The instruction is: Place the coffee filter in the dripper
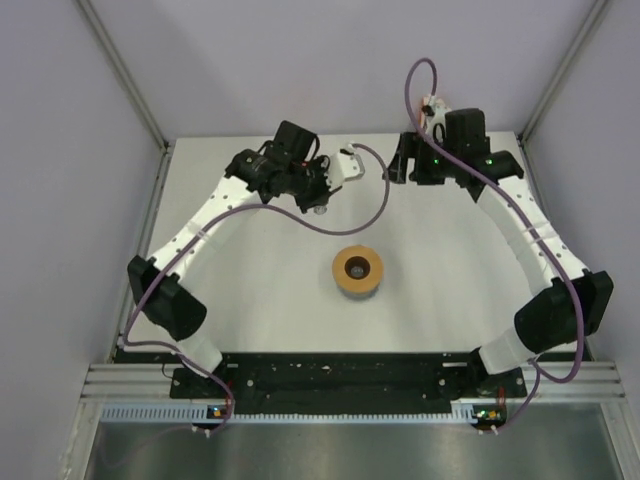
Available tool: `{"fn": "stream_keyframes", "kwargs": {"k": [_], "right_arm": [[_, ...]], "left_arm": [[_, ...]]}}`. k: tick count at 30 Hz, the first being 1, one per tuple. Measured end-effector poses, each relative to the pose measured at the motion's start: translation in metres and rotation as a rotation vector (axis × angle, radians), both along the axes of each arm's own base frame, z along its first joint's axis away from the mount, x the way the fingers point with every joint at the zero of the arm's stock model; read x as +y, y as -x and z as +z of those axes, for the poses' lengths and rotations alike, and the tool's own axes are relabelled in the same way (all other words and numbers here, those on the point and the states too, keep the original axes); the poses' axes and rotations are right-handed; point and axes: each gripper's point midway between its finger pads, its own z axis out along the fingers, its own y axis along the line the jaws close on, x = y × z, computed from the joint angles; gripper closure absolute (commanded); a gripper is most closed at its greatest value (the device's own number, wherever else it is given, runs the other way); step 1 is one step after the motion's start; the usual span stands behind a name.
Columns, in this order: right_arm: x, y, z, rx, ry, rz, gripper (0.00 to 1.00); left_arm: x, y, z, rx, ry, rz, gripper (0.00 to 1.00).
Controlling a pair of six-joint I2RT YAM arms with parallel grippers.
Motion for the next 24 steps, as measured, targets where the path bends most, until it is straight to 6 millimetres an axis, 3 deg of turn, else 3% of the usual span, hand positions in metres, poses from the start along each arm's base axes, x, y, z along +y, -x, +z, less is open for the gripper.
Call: {"fn": "stream_keyframes", "kwargs": {"k": [3,5,7,9,12,15,20,24], "right_arm": [[0.011,-0.017,0.04,-0.101,-0.053,0.02,0.2],[0.021,-0.021,0.059,-0.148,-0.081,0.054,0.16],[0.031,-0.019,0.066,-0.171,-0.089,0.094,0.16],[0.042,-0.014,0.067,-0.179,-0.088,0.141,0.16],[0.077,0.01,0.062,-0.175,-0.081,0.262,0.16],[0.098,0.025,0.061,-0.175,-0.083,0.336,0.19],[0.113,0.025,0.054,-0.163,-0.104,0.375,0.26],[0.128,0.02,0.039,-0.137,-0.113,0.394,0.41]], "left_arm": [[-0.009,0.035,0.029,-0.115,-0.046,-0.124,1.0],[-0.015,0.056,0.034,-0.156,-0.102,-0.205,1.0],[-0.014,0.064,0.031,-0.176,-0.163,-0.244,1.0],[-0.007,0.064,0.027,-0.217,-0.263,-0.262,1.0],[0.004,0.058,0.028,-0.308,-0.41,-0.274,1.0],[0.009,0.053,0.032,-0.375,-0.502,-0.287,1.0],[0.008,0.055,0.037,-0.426,-0.572,-0.308,1.0],[0.004,0.06,0.038,-0.439,-0.581,-0.32,1.0]]}}
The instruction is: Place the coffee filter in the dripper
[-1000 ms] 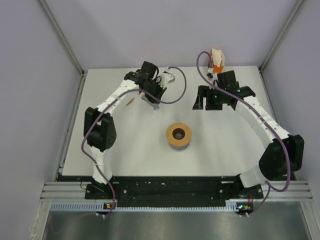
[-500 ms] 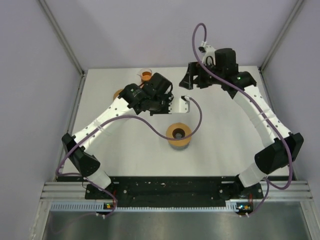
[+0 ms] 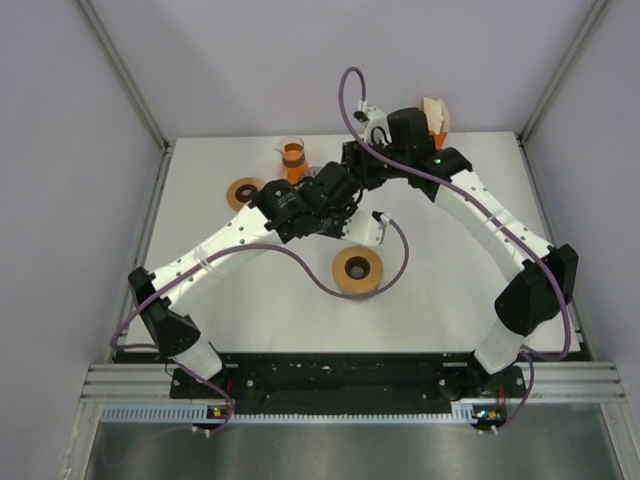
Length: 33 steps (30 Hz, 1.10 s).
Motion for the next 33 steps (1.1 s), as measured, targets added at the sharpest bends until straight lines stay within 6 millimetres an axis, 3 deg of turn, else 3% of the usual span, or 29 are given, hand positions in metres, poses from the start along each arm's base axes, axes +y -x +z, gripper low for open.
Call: {"fn": "stream_keyframes", "kwargs": {"k": [1,2,4,5,7,8,10,11,13,15,19,21,24,25,27,30,31,33], "right_arm": [[0.004,-0.001,-0.005,0.01,-0.001,0.007,0.48],[0.008,-0.001,-0.01,0.022,0.0,0.015,0.61],[0.014,0.002,-0.017,0.061,-0.01,0.038,0.95],[0.018,0.004,-0.016,0.069,-0.025,0.056,1.0],[0.022,0.005,-0.013,0.067,-0.038,0.056,1.0],[0.023,0.007,-0.012,0.086,-0.052,0.057,1.0],[0.022,0.007,-0.008,0.087,-0.06,0.046,1.0],[0.019,0.007,-0.005,0.082,-0.062,0.038,1.0],[0.011,0.001,-0.002,0.041,-0.033,-0.005,1.0],[-0.001,-0.006,-0.003,0.024,-0.003,-0.056,1.0],[-0.032,-0.015,-0.01,0.009,0.088,-0.164,1.0],[-0.044,-0.015,-0.013,0.008,0.123,-0.198,1.0],[-0.054,0.002,-0.02,0.043,0.154,-0.194,1.0],[-0.055,0.009,-0.022,0.057,0.155,-0.181,1.0],[-0.057,0.027,-0.026,0.091,0.15,-0.147,1.0],[-0.06,0.054,-0.036,0.148,0.144,-0.104,1.0],[-0.062,0.07,-0.046,0.192,0.151,-0.084,1.0],[-0.062,0.081,-0.06,0.234,0.162,-0.073,1.0]], "left_arm": [[-0.001,0.0,0.0,-0.002,-0.001,-0.001,1.0],[-0.001,0.001,0.001,-0.004,-0.001,-0.003,1.0],[-0.002,0.002,0.001,-0.001,0.005,-0.003,1.0],[-0.003,0.002,0.0,0.005,0.005,-0.005,1.0],[-0.001,0.001,0.0,0.01,0.005,0.016,1.0],[-0.001,0.002,0.001,0.012,0.01,0.021,0.88],[-0.002,0.002,0.004,0.01,0.031,0.037,0.39],[-0.002,0.002,0.006,0.011,0.045,0.058,0.24],[-0.001,0.002,0.017,0.005,0.092,0.115,0.11],[-0.003,0.001,0.036,-0.012,0.168,0.162,0.04],[-0.003,0.009,0.087,-0.016,0.39,0.267,0.01],[0.001,0.017,0.099,0.016,0.477,0.309,0.01],[0.013,0.033,0.105,0.11,0.598,0.394,0.03],[0.024,0.027,0.106,0.127,0.635,0.45,0.06],[0.042,0.019,0.101,0.195,0.726,0.561,0.12],[0.072,0.004,0.078,0.3,0.814,0.757,0.23],[0.071,0.006,0.054,0.417,0.834,0.839,0.24],[0.051,0.016,0.036,0.558,0.861,0.846,0.24]]}}
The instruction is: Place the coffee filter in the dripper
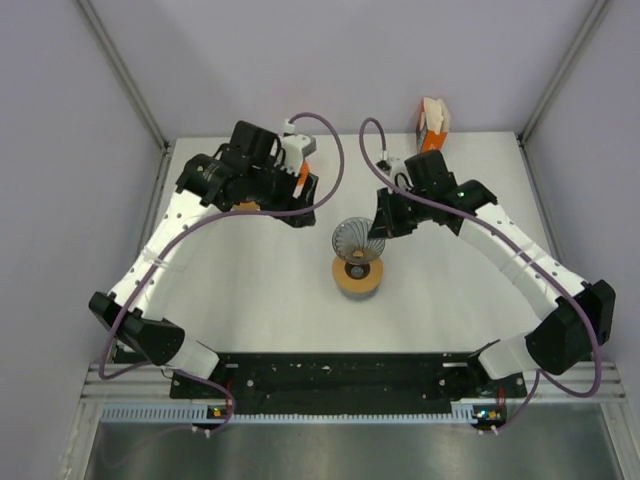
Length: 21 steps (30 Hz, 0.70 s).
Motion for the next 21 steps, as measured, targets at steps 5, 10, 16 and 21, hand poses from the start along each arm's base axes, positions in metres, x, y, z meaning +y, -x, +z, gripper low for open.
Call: {"fn": "stream_keyframes", "kwargs": {"k": [5,10,16,21], "right_arm": [[-0.004,0.02,-0.044,0.111,0.044,-0.005,1.0],[-0.003,0.023,-0.056,0.128,0.032,-0.007,1.0],[0.001,0.016,-0.054,0.096,0.012,-0.013,1.0],[0.001,0.013,-0.053,0.083,0.013,-0.02,1.0]], "left_arm": [[-0.038,0.025,-0.038,0.254,0.157,-0.034,0.24],[-0.055,0.033,-0.065,0.4,0.232,-0.011,0.29],[-0.07,0.032,-0.087,0.5,0.274,0.001,0.45],[-0.079,0.034,-0.09,0.525,0.294,-0.013,0.73]]}}
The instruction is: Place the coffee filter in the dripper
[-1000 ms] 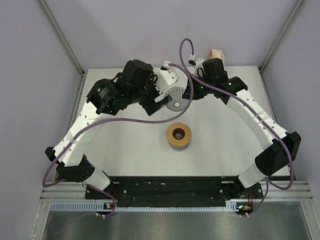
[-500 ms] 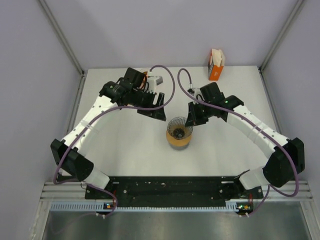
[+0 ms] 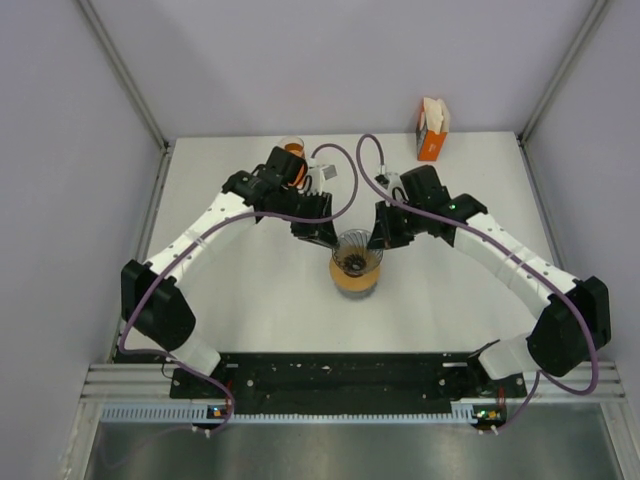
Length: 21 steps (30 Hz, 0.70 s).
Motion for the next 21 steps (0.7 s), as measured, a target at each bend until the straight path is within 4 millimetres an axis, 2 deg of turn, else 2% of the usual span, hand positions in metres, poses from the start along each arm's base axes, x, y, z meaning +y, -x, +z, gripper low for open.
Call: {"fn": "stream_keyframes", "kwargs": {"k": [3,9,15,21], "right_arm": [[0.0,-0.002,0.002,-0.011,0.002,-0.004,1.0],[0.001,-0.003,0.003,-0.015,-0.001,-0.003,1.0],[0.0,-0.004,0.002,-0.018,0.003,-0.006,1.0],[0.001,-0.006,0.008,-0.03,-0.004,-0.006,1.0]], "left_arm": [[-0.005,0.002,0.003,-0.001,0.02,-0.013,0.74],[-0.007,0.004,0.001,-0.004,0.023,-0.023,0.7],[-0.007,0.0,0.001,-0.03,0.003,-0.019,0.62],[0.001,-0.022,0.016,-0.15,-0.058,0.021,0.59]]}}
